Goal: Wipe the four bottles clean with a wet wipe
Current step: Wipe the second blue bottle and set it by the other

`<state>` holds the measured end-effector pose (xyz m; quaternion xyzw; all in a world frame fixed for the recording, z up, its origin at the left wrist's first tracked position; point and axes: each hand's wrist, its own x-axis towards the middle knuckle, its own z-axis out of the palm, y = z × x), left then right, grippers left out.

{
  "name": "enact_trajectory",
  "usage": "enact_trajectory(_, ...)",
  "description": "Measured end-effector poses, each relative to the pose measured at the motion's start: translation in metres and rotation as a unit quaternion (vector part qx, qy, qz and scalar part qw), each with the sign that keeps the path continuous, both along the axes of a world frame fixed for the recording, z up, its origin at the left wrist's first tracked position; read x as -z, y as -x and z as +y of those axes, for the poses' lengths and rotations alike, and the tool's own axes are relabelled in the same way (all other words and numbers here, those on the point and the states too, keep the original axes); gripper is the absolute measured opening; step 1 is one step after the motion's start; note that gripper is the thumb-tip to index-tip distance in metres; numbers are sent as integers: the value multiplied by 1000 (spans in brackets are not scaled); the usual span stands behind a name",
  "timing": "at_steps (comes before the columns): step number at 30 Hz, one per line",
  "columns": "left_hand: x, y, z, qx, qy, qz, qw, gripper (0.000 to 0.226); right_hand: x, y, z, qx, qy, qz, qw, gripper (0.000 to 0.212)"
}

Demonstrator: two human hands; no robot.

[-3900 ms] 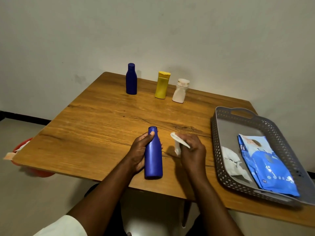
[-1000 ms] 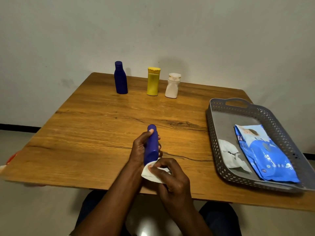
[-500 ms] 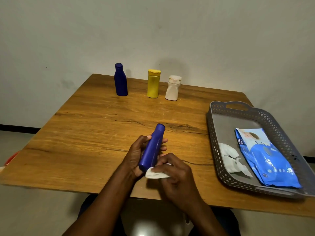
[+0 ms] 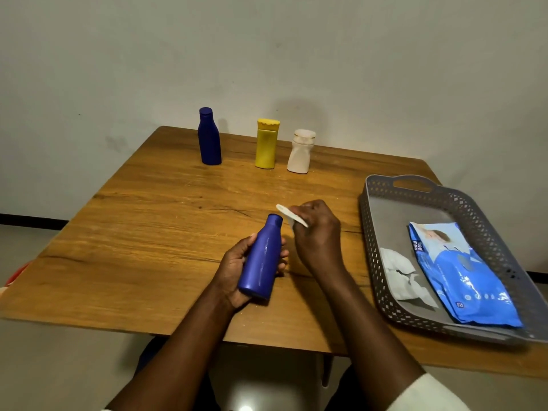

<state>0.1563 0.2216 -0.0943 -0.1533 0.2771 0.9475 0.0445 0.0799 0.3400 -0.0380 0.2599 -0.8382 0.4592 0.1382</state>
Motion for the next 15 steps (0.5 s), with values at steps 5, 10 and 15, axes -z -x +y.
enact_trajectory(5, 2, 1, 4, -35, 69, -38, 996, 37, 23, -2, -18, -39, -80, -19, 996, 18)
enact_trajectory(10, 6, 1, 7, -65, 85, -2, 994, 27, 34, -21, -16, -30, -113, 1, 993, 18)
enact_trajectory(15, 7, 0, 3, -68, 46, -27, 996, 48, 44, -76, 1, -70, -118, 22, 990, 32)
